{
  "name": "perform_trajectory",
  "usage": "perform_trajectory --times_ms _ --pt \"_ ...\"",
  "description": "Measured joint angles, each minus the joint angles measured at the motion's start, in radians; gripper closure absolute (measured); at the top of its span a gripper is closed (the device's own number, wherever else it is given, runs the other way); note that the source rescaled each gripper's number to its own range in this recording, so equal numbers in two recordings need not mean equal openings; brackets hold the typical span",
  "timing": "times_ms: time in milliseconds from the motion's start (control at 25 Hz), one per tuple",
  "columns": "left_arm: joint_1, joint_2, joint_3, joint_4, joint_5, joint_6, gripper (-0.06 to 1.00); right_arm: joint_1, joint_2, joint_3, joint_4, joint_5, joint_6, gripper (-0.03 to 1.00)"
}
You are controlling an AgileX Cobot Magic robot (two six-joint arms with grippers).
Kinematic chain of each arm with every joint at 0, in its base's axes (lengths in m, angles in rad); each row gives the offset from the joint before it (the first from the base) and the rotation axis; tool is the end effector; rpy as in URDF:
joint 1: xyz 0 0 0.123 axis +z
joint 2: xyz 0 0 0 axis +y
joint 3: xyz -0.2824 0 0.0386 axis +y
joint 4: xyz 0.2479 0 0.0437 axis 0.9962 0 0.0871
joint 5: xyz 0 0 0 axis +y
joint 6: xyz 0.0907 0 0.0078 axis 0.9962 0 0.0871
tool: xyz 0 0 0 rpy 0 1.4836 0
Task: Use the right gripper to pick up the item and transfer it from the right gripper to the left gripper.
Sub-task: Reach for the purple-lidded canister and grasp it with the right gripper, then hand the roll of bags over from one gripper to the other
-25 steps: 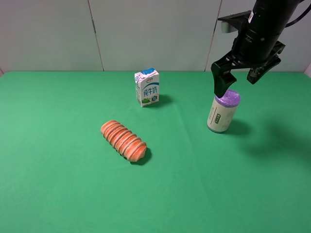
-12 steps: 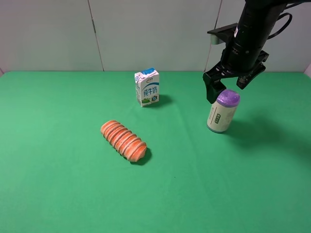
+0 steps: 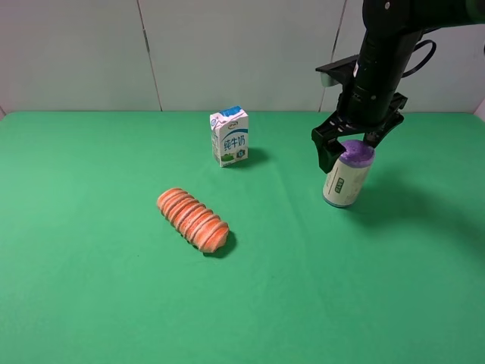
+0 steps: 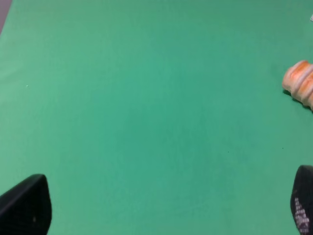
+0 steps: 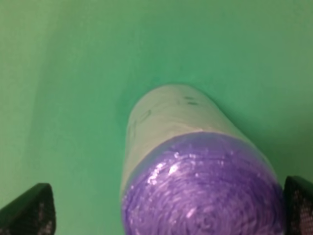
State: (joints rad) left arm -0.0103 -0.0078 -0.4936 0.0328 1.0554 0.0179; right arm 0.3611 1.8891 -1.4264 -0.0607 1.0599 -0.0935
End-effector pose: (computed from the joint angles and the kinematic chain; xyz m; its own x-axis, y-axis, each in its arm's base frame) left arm -0.0051 0.0027 0.2758 -0.4501 0.0387 -0.8922 0.0001 0.9991 0.0433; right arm 0.3559 0.1292 0.2175 -0.8773 -0.4625 -0.1283 -0.4574 0.8866 -0.0687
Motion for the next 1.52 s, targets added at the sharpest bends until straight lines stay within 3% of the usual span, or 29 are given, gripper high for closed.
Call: perform_trajectory --times_ms 800,880,960,1040,1080,1520 --pt "0.0 0.0 0.0 0.0 0.0 0.0 0.01 0.0 0.059 0.0 -0.003 -0.004 -0.002 -0.02" --pt "0.0 0.0 0.0 0.0 0.0 0.0 0.01 0.0 0.059 0.0 -0.003 -0.003 -0.002 0.1" --pt "0.0 0.0 0.0 0.0 0.0 0.0 0.01 0.0 0.059 0.0 -0.005 -0.001 -0.002 0.42" --pt "0.0 0.0 0.0 0.0 0.0 0.0 0.01 0.0 0.059 0.0 -0.01 -0.001 -0.002 0.9" --pt "0.0 0.0 0.0 0.0 0.0 0.0 0.01 0.0 0.059 0.0 -0.01 -0.001 -0.002 0.97" --pt "0.0 0.0 0.0 0.0 0.0 0.0 0.01 0.0 0.059 0.0 -0.009 0.0 -0.002 0.96"
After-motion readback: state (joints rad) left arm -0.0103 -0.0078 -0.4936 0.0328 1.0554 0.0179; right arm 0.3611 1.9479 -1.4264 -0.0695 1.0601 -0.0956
